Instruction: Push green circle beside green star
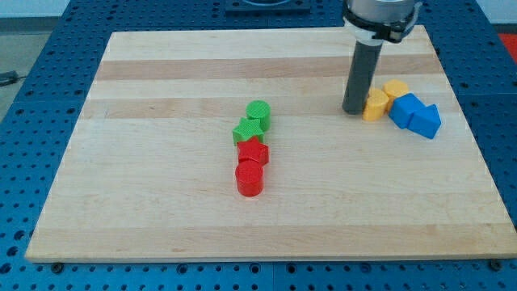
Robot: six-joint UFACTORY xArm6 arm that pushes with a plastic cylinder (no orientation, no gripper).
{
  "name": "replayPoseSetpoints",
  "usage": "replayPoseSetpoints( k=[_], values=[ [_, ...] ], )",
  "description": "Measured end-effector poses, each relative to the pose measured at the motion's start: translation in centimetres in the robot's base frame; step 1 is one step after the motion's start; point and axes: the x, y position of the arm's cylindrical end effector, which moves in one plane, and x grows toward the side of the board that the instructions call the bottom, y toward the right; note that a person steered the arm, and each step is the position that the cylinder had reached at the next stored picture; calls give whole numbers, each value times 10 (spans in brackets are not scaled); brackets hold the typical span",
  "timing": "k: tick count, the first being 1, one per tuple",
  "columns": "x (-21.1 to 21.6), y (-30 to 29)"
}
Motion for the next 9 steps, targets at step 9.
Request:
replayPoseSetpoints(
  k=[9],
  values=[
    [-41,-55]
  ],
)
